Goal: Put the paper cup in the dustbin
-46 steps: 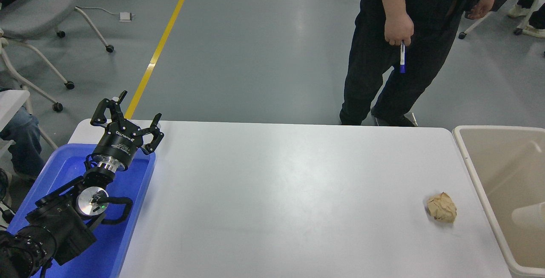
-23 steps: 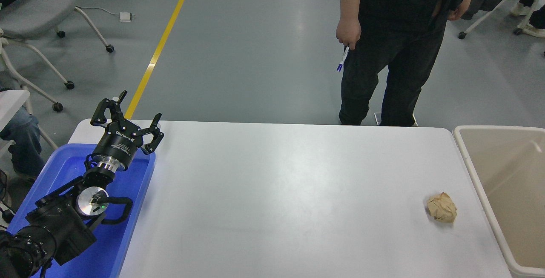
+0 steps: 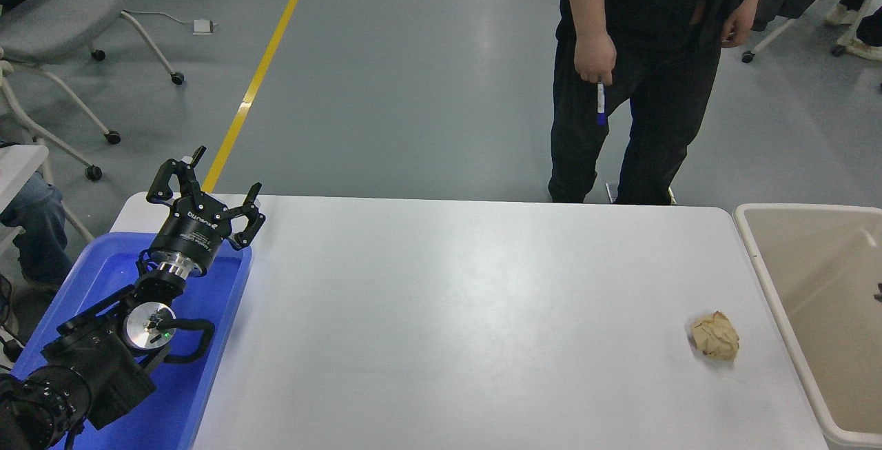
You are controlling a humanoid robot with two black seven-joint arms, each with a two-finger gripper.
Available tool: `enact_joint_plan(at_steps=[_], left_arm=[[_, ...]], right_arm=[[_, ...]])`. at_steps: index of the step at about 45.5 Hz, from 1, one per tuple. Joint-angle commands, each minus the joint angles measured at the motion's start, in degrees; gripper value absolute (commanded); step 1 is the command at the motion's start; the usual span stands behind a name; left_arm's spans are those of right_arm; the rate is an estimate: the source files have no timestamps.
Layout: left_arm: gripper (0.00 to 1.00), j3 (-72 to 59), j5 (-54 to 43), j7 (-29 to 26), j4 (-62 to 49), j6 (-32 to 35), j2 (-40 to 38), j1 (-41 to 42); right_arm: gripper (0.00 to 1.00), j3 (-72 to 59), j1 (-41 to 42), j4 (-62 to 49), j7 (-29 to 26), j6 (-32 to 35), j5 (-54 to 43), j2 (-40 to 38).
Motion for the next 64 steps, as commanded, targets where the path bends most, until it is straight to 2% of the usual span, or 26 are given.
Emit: enact_joint_plan(at_steps=[1, 8, 19, 31, 53, 64], left_arm=[[1.00, 0.01, 0.00, 0.00, 0.00, -0.06, 0.00, 0.03], [1.00, 0.01, 0.00, 0.00, 0.00, 0.02, 0.00, 0.03], [1.00, 0.01, 0.00, 0.00, 0.00, 0.02, 0.00, 0.03], [1.00, 0.01, 0.00, 0.00, 0.00, 0.02, 0.00, 0.03], [1.00, 0.01, 0.00, 0.00, 0.00, 0.02, 0.00, 0.03], [1.00, 0.01, 0.00, 0.00, 0.00, 0.02, 0.00, 0.03]], right_arm=[[1.00, 0.51, 8.95, 2.26, -0.33, 3.91, 0.61, 0.64], [1.00, 1.99, 12.30, 10.00, -0.24, 3.21, 1.05, 1.52], [1.00, 11.13, 12.12, 25.46, -0.07, 2.33, 1.31, 1.43], [1.00, 17.29, 10.01, 42.52, 0.11, -3.74, 1.31, 2.57], [1.00, 30.56, 0.61, 40.86, 0.11, -3.74, 1.66, 15.66], [1.00, 31.62, -0.88, 35.33, 0.81, -2.25, 7.55, 20.76]])
